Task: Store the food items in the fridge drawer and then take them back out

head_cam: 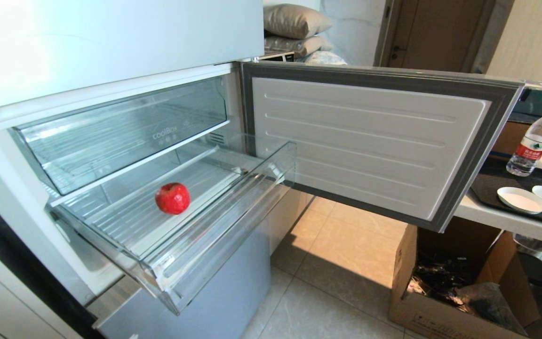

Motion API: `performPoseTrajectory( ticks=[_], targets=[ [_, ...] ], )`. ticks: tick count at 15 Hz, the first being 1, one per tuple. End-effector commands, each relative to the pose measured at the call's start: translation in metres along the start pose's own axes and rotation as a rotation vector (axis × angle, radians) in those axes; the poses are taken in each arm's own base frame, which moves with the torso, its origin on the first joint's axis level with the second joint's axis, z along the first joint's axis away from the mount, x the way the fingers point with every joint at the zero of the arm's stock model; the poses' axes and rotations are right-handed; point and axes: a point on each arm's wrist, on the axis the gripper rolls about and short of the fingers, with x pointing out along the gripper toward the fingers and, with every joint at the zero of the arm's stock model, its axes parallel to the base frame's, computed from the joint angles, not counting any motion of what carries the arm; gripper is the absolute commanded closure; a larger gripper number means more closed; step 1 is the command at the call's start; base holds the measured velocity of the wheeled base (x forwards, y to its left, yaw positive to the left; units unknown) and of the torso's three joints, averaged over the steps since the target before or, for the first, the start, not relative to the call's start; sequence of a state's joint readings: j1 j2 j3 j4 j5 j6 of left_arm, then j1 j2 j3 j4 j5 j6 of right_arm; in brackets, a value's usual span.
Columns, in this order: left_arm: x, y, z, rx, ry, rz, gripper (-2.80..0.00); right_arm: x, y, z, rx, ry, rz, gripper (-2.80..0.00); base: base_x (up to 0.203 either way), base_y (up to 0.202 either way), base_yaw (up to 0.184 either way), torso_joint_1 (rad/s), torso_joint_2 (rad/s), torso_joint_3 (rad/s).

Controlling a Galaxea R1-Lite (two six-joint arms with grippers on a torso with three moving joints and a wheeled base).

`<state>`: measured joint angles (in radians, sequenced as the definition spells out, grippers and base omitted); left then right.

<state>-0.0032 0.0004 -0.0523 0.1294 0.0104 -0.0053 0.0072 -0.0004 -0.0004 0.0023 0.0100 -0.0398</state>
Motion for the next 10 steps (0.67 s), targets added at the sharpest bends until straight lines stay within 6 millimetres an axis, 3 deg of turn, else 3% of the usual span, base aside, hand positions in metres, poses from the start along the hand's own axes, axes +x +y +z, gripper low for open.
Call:
performPoseTrajectory(
  ticks=[1, 5, 10],
  targets=[
    [0.0, 0.0, -0.0002, -0.001, 0.001, 0.0, 0.0, 0.0003, 0.0, -0.0005, -0.003, 0.004, -0.001, 0.0, 0.0, 0.0, 0.0, 0.0, 0.0, 0.0],
    [0.0, 0.0, -0.0002, -0.001, 0.001, 0.0, 0.0, 0.0003, -0.0002, -0.0005, 0.026, 0.003, -0.008, 0.0, -0.001, 0.001, 0.025, 0.001, 0.0, 0.001],
    [0.0, 0.0, -0.0002, -0.001, 0.001, 0.0, 0.0, 0.0003, -0.0002, -0.0006, 0.028, 0.004, -0.008, 0.0, 0.0, -0.007, 0.173, 0.002, 0.0, 0.001]
  ],
)
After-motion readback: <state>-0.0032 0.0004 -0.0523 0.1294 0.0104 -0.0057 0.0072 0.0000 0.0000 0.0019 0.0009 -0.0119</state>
